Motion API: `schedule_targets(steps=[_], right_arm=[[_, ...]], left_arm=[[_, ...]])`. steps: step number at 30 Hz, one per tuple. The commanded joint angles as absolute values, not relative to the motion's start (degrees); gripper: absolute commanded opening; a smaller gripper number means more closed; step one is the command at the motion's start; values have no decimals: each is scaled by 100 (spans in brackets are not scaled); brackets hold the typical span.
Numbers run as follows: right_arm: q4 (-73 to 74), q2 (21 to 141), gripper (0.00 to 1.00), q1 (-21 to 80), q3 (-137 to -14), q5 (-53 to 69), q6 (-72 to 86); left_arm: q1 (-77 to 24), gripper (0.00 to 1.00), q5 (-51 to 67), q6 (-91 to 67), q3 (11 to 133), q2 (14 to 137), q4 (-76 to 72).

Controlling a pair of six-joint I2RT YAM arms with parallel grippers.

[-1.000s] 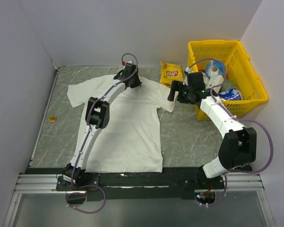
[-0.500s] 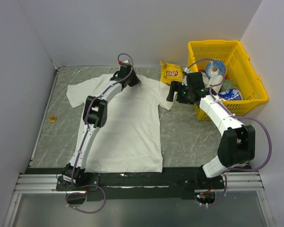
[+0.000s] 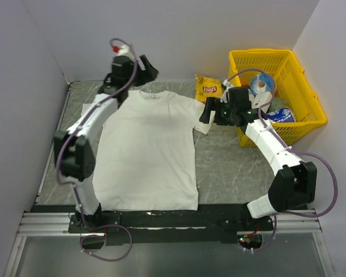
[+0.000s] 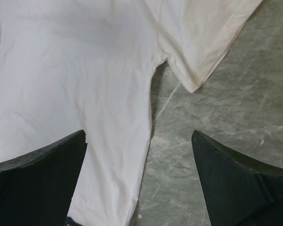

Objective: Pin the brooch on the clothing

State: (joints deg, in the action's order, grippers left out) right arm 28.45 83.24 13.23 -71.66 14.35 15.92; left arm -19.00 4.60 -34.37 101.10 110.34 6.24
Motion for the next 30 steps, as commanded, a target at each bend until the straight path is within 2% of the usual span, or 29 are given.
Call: schedule_targets(steps=[1,5,8,13,21,30], right_arm=[[2803,8182,100,1695,-7374,1424,1486],[2778,8314,100,2100,-7453,1292,1459],[2742,8490,100,2373,-7523,1318,1477],[2716,8701,100,2654,-7620,1494,1494],[2716,8929,100,2725,-7743,1687,1450],[2724,9202,100,2777,-7778,1837,1477]], left_arm=[[-1372,88,-315,-3059,9177,9926,1174],[-933,99,-1360,-3155,8212,9116,1940],[-626,96,-1959,-3339,7562,8483,2257],[-98,96,-1969,-3472,6883,7779,2381],[491,96,-2443,-3604,6820,8085,2926],[1010,96,-3129,-3850,6513,8805,2874]])
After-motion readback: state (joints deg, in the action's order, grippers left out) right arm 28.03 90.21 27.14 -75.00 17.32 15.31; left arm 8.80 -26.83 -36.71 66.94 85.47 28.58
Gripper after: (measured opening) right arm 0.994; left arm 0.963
